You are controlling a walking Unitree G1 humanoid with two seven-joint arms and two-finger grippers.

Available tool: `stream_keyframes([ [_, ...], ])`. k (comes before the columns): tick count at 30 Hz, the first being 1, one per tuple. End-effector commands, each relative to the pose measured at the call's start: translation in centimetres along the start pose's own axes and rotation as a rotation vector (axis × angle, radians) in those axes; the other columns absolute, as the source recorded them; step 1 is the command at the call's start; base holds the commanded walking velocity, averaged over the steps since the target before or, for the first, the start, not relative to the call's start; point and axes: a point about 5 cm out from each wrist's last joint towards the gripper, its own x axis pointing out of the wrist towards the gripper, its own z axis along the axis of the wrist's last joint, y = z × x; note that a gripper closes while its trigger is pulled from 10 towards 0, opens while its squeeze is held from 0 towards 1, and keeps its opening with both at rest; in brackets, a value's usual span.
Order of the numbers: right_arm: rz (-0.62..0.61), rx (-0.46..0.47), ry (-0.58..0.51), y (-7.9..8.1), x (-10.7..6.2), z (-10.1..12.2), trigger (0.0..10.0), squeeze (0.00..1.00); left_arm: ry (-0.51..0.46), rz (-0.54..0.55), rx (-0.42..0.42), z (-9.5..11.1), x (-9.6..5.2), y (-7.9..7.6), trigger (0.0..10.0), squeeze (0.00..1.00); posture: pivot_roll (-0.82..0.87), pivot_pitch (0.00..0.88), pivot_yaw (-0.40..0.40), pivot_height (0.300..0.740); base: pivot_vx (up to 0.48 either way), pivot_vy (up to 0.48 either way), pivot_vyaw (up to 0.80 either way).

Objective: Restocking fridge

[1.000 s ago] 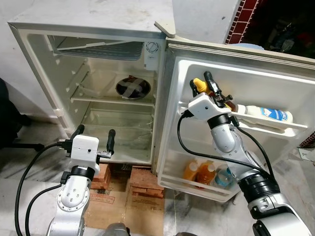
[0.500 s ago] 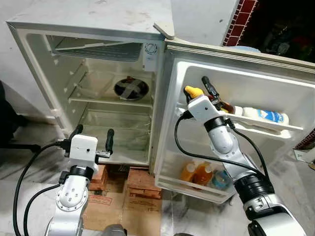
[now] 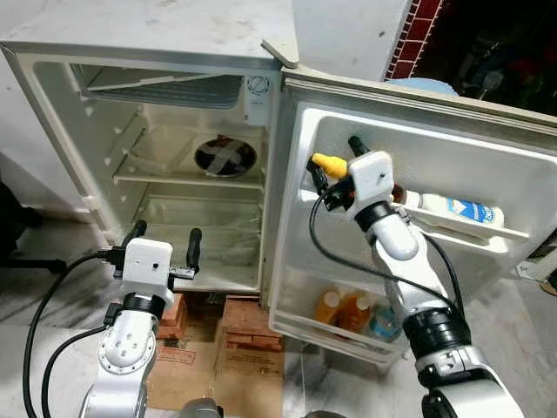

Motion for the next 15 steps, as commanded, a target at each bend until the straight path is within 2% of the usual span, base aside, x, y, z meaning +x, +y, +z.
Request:
stream_keyframes([
  [1,0.027,0.017,-0.083,0.1,1.1,2.2,10.0,1.0,0.011,-0.012,0.001,-0.1,0.1,-0.1,10.0,0.0,0.08,0.0,-0.051,0.74,0.0,0.0,0.0],
  [7,-0.018,0.115,-0.106,-1.0,1.4,3.4,10.0,1.0,0.013,-0.008,0.002,-0.1,0.1,-0.1,10.0,0.0,0.09,0.0,-0.05,0.74,0.0,0.0,0.0],
  [11,-0.028,0.132,-0.135,-1.5,1.6,4.3,10.0,1.0,0.015,-0.008,0.003,-0.2,0.1,-0.1,10.0,0.0,0.08,0.0,-0.049,0.74,0.0,0.0,0.0],
  [13,-0.004,0.212,-0.152,-1.6,2.0,5.2,10.0,1.0,0.015,-0.009,0.004,-0.2,0.2,-0.1,10.0,0.0,0.08,0.0,-0.048,0.74,0.0,0.0,0.0],
  [15,0.072,0.309,-0.125,-0.9,2.1,4.9,10.0,1.0,0.014,-0.01,0.005,-0.2,0.3,-0.1,10.0,0.0,0.08,0.0,-0.048,0.74,0.0,0.0,0.0],
])
